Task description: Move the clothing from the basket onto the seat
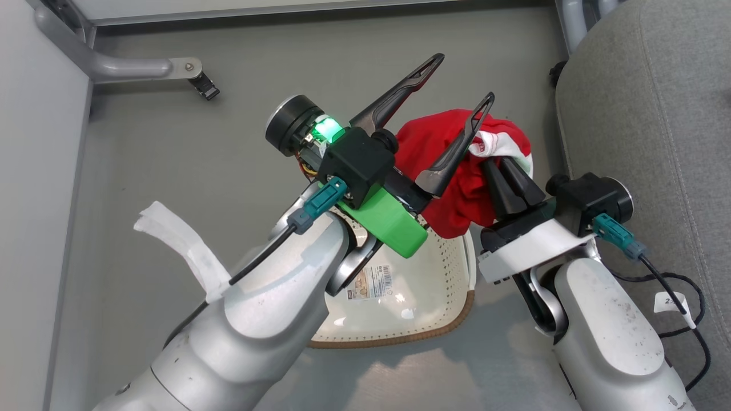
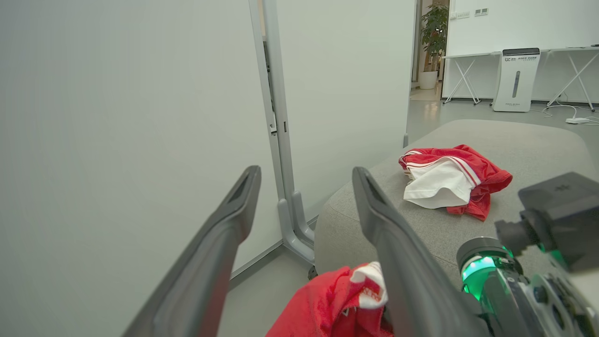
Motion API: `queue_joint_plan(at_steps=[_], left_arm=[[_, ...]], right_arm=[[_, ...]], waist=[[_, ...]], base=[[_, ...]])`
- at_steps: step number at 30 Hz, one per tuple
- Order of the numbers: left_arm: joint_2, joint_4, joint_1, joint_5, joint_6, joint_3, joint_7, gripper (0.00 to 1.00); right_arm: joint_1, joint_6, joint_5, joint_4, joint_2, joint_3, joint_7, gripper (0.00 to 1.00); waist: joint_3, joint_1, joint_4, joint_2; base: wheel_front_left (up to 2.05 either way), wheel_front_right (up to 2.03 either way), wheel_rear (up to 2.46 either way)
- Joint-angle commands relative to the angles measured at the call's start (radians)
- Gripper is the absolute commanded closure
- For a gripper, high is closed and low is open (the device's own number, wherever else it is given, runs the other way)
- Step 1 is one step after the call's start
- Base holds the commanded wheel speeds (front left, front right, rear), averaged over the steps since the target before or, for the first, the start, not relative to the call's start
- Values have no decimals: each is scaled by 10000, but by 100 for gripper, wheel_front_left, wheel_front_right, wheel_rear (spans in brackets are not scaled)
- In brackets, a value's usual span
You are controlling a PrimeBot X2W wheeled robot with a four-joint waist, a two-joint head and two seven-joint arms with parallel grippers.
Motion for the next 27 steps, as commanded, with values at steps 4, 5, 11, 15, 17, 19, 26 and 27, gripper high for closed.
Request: queue_joint_plan(at_steps=[4, 5, 11, 15, 17, 19, 26, 27], left_arm=[[-12, 37, -59, 28, 3, 57, -4, 0], [-13, 34, -60, 31, 0, 65, -4, 0], [-11, 90, 32, 118, 6, 103, -6, 0], [10, 160, 126, 195, -14, 143, -4, 0], [50, 201, 191, 250, -31, 153, -4, 0], [92, 240, 219, 303, -44, 147, -4, 0], [338, 348, 341, 417, -87, 108, -4, 0], [375, 356, 347, 434, -96, 96, -4, 0]], right_arm=[[-93, -11, 28, -99, -33, -55, -23, 100], [-85, -11, 33, -114, -33, -67, -23, 100], [79, -11, 58, -323, -33, -150, -23, 100], [190, -11, -1, -552, -33, -261, -24, 100], [273, -11, -24, -701, -31, -330, -23, 100], [326, -11, -67, -846, -31, -418, -23, 100], [443, -11, -234, -1556, -31, -776, -23, 100], [470, -11, -250, -1658, -31, -830, -23, 100]], waist=[[-13, 0, -66, 0], [-21, 0, -86, 0], [-94, 0, -262, 0], [-135, 0, -454, 0], [-142, 0, -583, 0], [-135, 0, -727, 0], [-9, 0, -1448, 0], [13, 0, -1547, 0]], base=[[0, 0, 0], [0, 0, 0], [0, 0, 0], [0, 0, 0], [0, 0, 0], [0, 0, 0], [0, 0, 0], [0, 0, 0]])
